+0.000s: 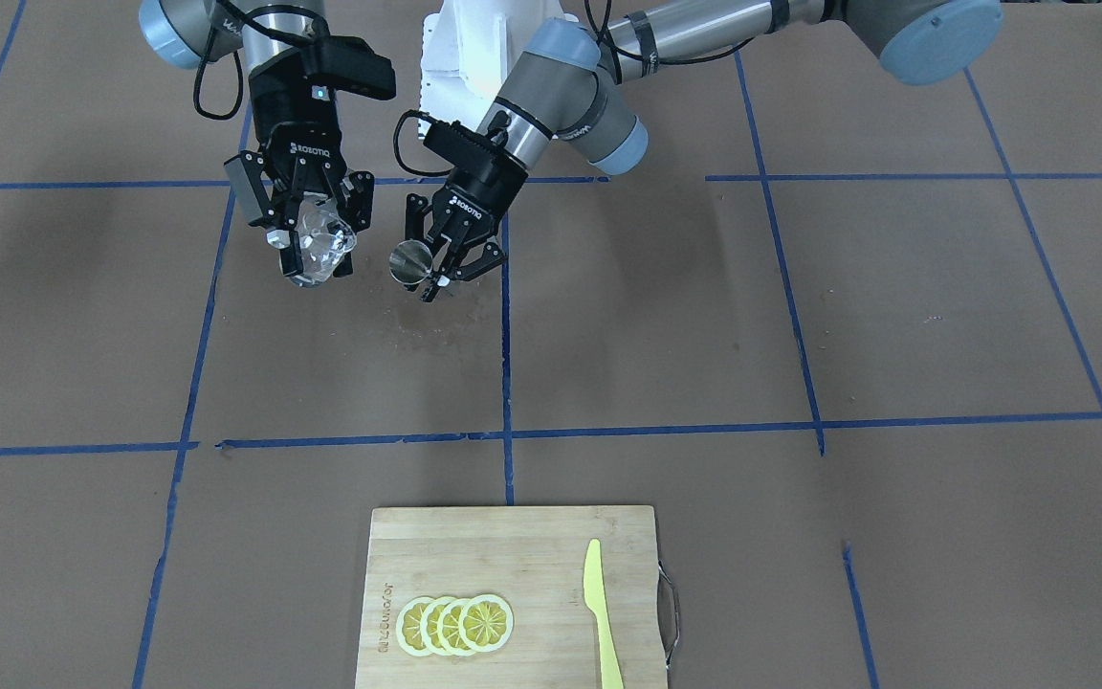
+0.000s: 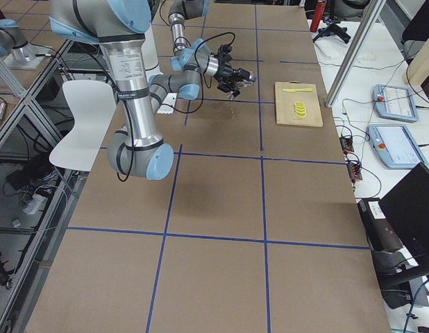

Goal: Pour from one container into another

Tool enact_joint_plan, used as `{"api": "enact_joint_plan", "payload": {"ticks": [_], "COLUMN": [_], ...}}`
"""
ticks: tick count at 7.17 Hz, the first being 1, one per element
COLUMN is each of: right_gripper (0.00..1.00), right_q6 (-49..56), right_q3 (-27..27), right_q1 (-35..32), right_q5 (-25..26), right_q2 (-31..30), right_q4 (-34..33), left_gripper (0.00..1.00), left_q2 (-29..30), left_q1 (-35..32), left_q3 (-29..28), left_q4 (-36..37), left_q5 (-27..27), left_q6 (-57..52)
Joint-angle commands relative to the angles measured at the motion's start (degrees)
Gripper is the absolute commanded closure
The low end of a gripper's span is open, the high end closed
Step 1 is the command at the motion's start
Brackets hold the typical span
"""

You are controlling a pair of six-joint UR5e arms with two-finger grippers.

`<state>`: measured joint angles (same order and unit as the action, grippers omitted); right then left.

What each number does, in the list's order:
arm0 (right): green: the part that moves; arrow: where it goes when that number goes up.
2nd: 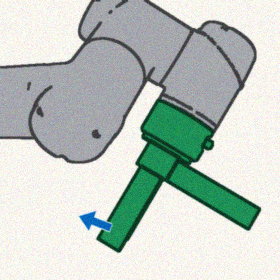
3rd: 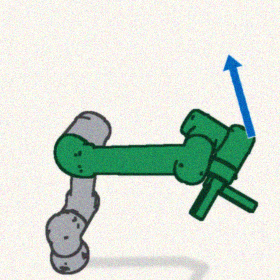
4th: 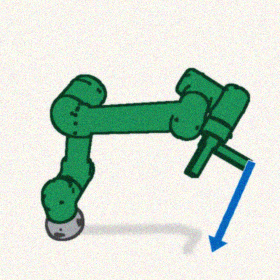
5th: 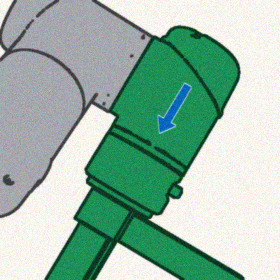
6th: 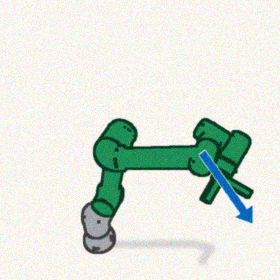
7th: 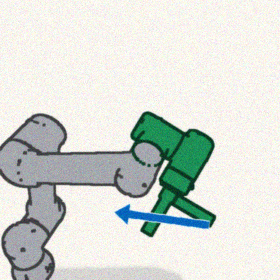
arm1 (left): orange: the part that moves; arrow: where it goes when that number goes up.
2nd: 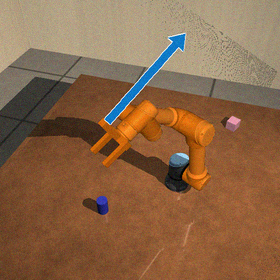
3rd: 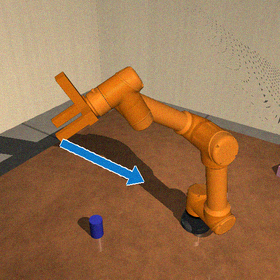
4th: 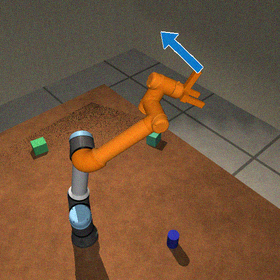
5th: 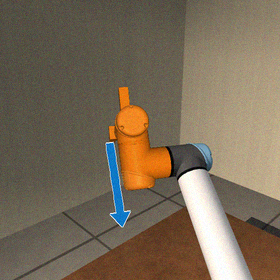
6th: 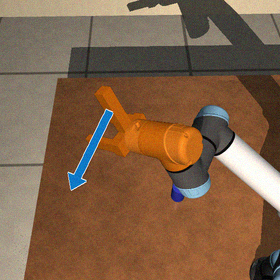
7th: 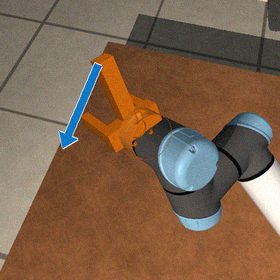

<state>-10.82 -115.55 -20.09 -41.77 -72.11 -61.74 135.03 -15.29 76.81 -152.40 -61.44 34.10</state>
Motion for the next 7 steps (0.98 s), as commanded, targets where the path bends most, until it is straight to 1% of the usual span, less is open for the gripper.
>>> {"api": "enact_joint_plan", "payload": {"ticks": [1,5,6,7], "right_gripper": [1.00,1.00,1.00,1.00], "right_q6": [1.15,3.09,4.74,5.28], "right_q3": [-0.03,-0.03,-0.03,0.06], "right_q1": [0.31,0.66,1.18,1.36], "right_q5": [0.55,0.89,1.86,2.39], "right_q2": [0.03,0.03,0.12,1.34], "right_q4": [-0.66,-0.66,-1.18,-3.28], "left_gripper": [1.00,1.00,1.00,1.00], "left_q2": [0.59,0.59,0.59,0.59], "left_q1": [0.00,0.00,0.00,0.00], "left_q3": [-0.44,-0.44,-0.52,-0.44], "left_q4": [0.00,0.00,0.00,0.00], "left_q5": [0.01,-0.08,0.01,0.01], "left_q6": [0.00,0.00,0.00,0.00]}}
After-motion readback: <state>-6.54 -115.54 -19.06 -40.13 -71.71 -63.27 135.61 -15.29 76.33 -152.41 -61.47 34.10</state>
